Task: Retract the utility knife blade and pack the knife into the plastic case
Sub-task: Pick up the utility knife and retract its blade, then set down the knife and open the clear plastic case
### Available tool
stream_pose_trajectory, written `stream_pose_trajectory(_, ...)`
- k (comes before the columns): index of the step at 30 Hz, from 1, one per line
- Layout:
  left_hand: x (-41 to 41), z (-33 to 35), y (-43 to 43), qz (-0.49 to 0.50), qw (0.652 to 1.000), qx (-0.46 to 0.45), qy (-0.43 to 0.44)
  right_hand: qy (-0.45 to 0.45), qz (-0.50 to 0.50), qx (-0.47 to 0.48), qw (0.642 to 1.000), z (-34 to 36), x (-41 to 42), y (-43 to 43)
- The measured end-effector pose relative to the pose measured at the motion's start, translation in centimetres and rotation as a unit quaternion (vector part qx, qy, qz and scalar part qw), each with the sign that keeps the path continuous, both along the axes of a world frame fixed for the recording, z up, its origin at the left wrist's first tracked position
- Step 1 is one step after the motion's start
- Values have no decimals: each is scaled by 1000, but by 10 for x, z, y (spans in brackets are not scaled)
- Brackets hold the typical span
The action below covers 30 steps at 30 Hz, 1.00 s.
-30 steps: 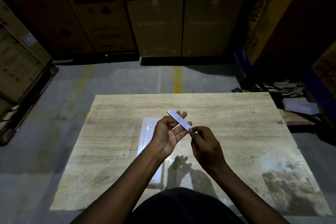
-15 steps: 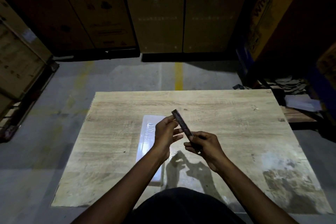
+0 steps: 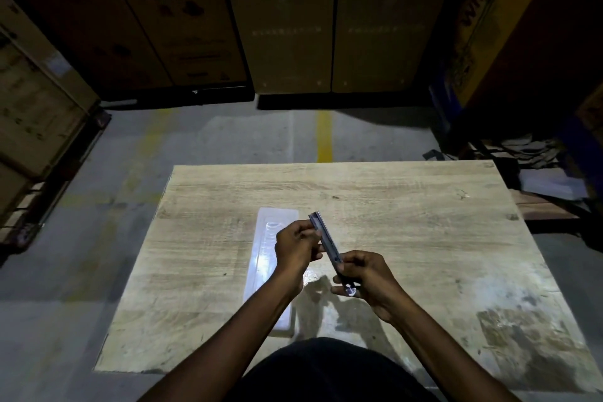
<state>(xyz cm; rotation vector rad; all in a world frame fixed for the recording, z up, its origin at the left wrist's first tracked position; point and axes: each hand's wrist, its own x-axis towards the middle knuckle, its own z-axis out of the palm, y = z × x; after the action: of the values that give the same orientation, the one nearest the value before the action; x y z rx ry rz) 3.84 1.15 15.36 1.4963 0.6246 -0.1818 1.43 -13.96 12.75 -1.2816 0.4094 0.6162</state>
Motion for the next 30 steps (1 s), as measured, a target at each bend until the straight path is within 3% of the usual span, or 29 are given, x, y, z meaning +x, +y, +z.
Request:
stream_pose_trajectory(5, -2, -14, 10, -69, 997, 40, -9, -13, 9, -39, 999, -20, 4, -7)
stream_pose_trajectory(9, 0, -30, 26, -153, 970, 186, -20, -20, -11, -203, 979, -59, 9, -18)
stream_pose_trajectory(11, -3, -41, 38, -206, 942, 264, -23, 10, -37, -276, 960, -79, 11, -23)
stream_pose_trajectory(14, -12, -63, 57, -315, 873, 373, 0, 41, -57, -358, 931, -104, 13, -27)
stream_pose_trajectory(19, -28, -89, 80, -391, 791, 464, 80, 40, -19, -449, 892, -131, 12, -25)
stream_pose_trajectory(25, -36, -98, 92, -385, 783, 477, 104, -45, 23, -500, 864, -140, 2, -24)
stream_pose_trajectory(30, -38, -104, 94, -373, 797, 464, 101, -98, 145, -572, 801, -144, -4, -26)
